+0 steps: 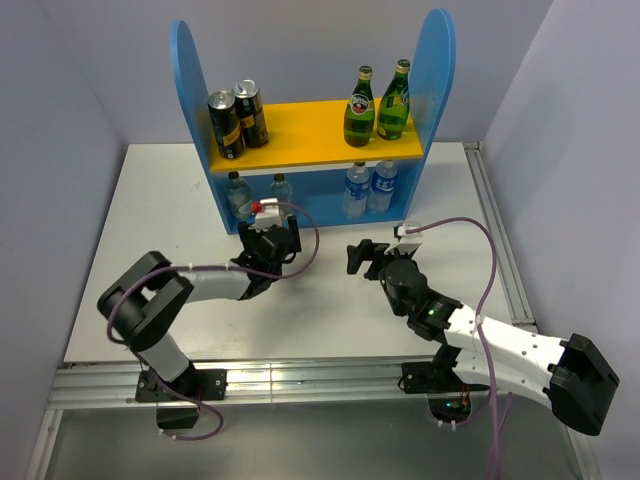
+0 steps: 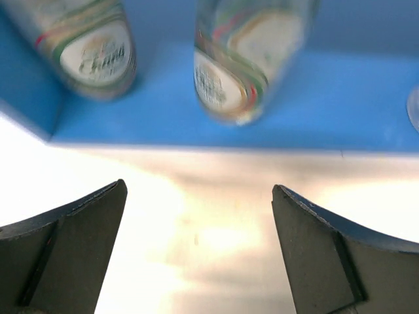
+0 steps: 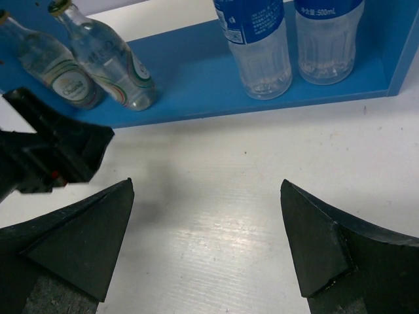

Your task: Place and organize the beverage onto the shelf

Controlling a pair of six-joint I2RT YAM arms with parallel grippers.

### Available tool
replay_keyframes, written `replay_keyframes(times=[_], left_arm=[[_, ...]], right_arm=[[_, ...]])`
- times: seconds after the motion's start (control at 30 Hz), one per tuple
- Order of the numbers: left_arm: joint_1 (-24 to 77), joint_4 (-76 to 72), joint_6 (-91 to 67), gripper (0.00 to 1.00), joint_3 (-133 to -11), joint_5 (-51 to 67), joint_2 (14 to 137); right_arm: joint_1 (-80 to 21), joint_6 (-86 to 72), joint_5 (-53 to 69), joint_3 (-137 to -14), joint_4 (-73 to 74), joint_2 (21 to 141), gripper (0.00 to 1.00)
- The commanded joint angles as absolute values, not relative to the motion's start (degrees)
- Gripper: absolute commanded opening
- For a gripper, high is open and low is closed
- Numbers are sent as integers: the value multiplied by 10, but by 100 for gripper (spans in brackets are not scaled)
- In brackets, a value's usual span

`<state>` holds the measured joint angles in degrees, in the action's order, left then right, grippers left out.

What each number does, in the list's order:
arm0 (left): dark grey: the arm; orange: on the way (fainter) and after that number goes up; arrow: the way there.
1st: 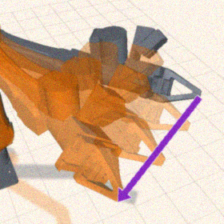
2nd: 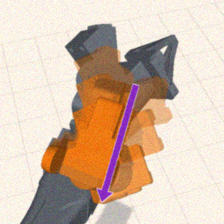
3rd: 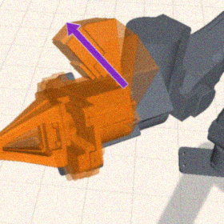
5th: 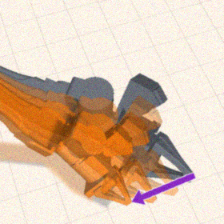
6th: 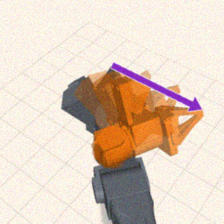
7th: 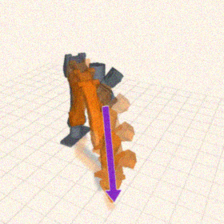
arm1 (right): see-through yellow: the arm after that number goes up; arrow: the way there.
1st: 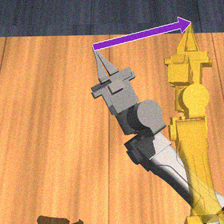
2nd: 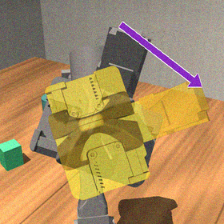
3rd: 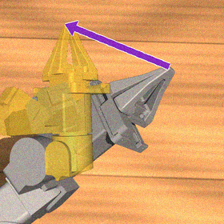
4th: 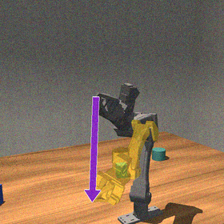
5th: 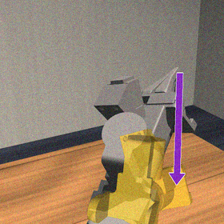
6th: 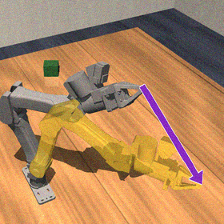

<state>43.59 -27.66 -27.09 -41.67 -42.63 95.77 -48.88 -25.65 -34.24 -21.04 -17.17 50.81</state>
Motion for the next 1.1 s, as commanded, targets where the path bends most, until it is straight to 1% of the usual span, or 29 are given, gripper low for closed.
replay_keyframes(times=[0.0,0.07,0.1,0.13,0.17,0.2,0.27,0.3,0.33,0.37,0.43,0.47,0.57,0.67,0.83,1.07], left_arm=[[505,-148,-319,99,-435,-490,870],[539,-61,-332,99,-457,-504,837],[564,33,-338,99,-481,-511,803],[575,73,-360,99,-493,-520,784],[587,171,-381,99,-505,-539,749],[591,206,-412,99,-532,-558,729],[595,256,-424,99,-548,-570,684],[596,273,-431,99,-559,-571,633],[596,247,-388,99,-553,-533,603],[598,228,-361,100,-543,-510,543],[597,221,-340,99,-538,-456,492],[598,221,-330,99,-541,-439,451],[598,242,-325,99,-546,-435,391],[599,243,-327,99,-542,-434,353],[602,236,-323,99,-534,-448,339],[606,252,-324,99,-546,-454,359]], right_arm=[[-492,-262,-325,-228,-184,483,100],[-492,-283,-320,-253,-160,462,100],[-493,-293,-323,-265,-120,451,100],[-494,-301,-324,-280,-100,442,100],[-494,-308,-322,-312,-64,425,100],[-494,-308,-320,-329,-43,416,100],[-495,-291,-301,-384,8,391,100],[-496,-285,-294,-403,27,384,100],[-496,-275,-286,-423,48,379,100],[-497,-259,-275,-465,94,370,100],[-497,-244,-269,-506,144,365,100],[-497,-230,-267,-545,196,365,100],[-496,-203,-249,-600,276,359,100],[-497,-199,-231,-631,321,345,100],[-497,-208,-212,-640,326,316,100],[-496,-213,-216,-643,326,317,100]])
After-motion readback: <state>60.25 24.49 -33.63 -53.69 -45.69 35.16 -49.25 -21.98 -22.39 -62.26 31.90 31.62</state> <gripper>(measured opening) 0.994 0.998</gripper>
